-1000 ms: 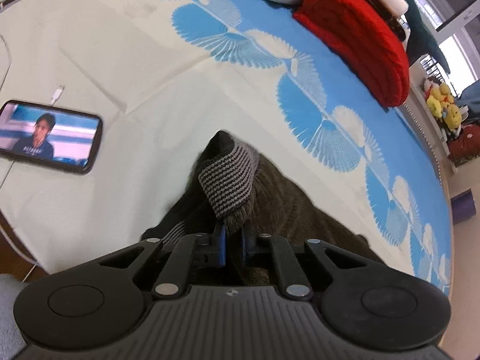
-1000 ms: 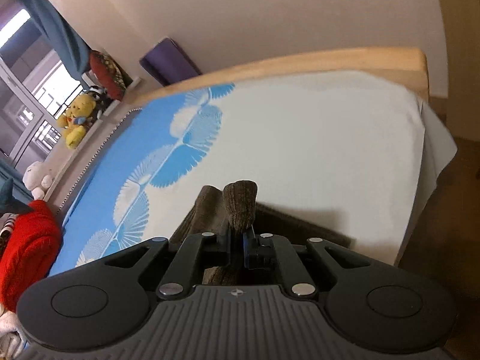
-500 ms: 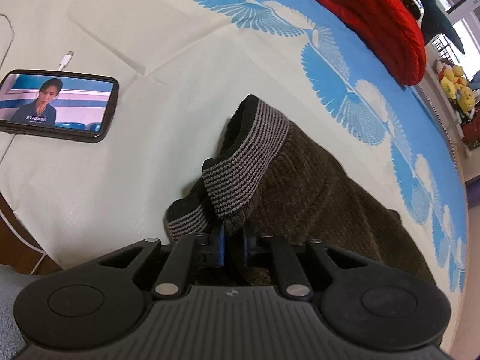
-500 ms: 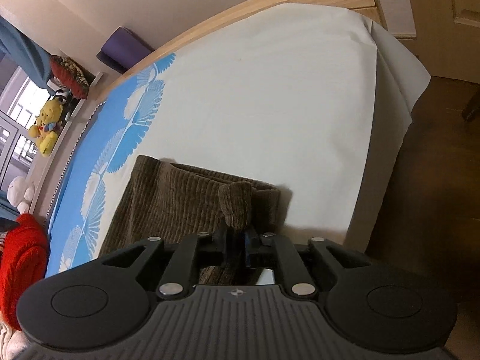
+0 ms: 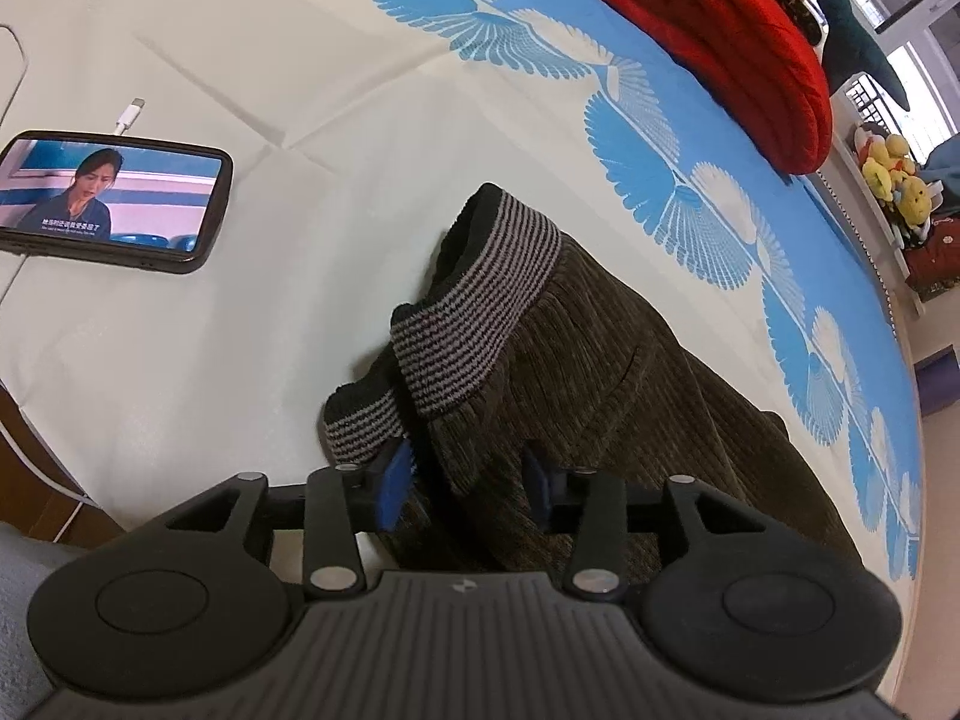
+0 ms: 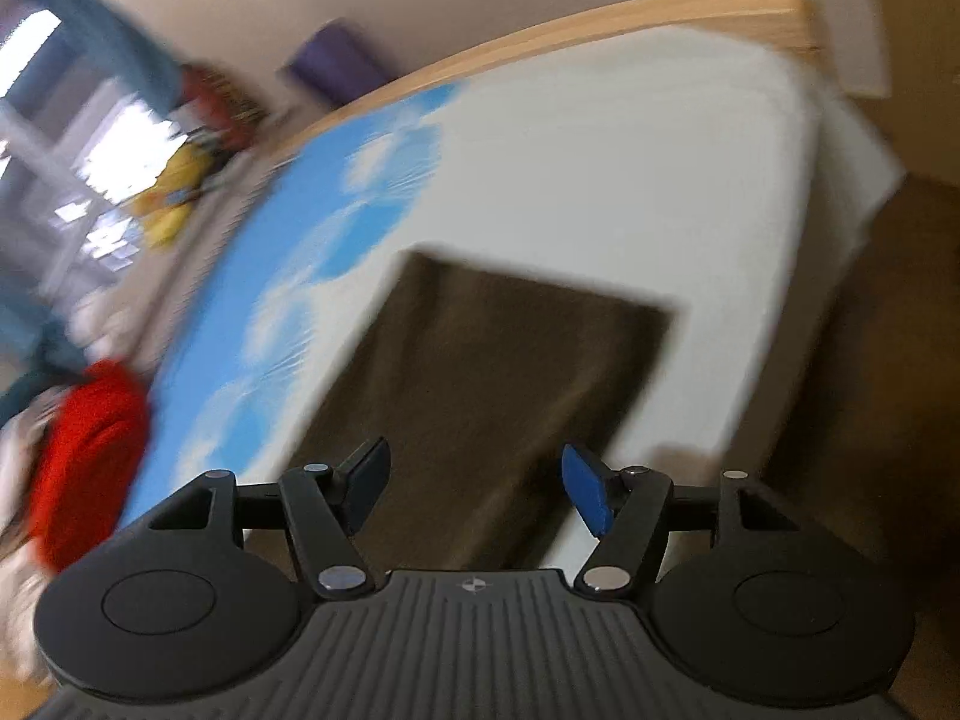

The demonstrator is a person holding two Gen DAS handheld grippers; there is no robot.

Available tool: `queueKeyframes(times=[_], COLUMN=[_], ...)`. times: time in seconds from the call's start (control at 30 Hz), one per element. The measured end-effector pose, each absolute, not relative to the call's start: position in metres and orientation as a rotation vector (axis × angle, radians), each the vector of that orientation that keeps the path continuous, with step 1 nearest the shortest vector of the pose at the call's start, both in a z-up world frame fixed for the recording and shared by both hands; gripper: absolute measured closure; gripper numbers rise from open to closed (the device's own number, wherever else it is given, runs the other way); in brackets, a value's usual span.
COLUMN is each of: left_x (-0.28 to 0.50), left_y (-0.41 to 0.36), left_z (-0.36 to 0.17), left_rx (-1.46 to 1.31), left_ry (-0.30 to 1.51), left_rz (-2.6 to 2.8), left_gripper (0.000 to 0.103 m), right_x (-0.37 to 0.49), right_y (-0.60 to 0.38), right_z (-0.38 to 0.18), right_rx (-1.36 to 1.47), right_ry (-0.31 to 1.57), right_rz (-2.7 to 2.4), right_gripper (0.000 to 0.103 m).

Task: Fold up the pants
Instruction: 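Fold the pants over with the right gripper toward the left gripper holding the waistband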

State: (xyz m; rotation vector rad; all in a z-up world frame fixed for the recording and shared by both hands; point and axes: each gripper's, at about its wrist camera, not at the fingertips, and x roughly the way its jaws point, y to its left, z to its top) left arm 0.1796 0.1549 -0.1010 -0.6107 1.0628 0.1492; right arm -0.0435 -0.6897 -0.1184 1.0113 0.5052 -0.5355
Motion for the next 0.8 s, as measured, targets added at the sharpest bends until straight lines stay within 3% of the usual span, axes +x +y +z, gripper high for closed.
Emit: queueKeyframes(times=[0.27, 0.37, 0.53, 0.8], left_x=[0.181, 0.183, 0.187, 0.189], left_y=[0.14, 0.139, 0.14, 0.148], left_z=[-0.11, -0.113, -0.118, -0.126], left_rx=[-0.583, -0.584, -0.596, -0.659], left_ry=[1.055, 1.058, 1.061, 1.056], left_rz=[0.111, 0.104, 0.088, 0.072], left_gripper=[0.057, 0.057, 0.057, 0.057], right_x=[0.005, 0.028, 0.053, 0.066], right_y=[-0.563, -0.515, -0.435, -0.369], right_z=[-0.065, -0.081, -0.129, -0.166], right_rx=[0.882, 0.875, 0.897, 1.002], right_ry=[0.565, 0.665, 0.892, 0.975], right_rz=[-0.07, 0.017, 0.135, 0.195], right_gripper=[0.037, 0.038, 0.048, 0.059])
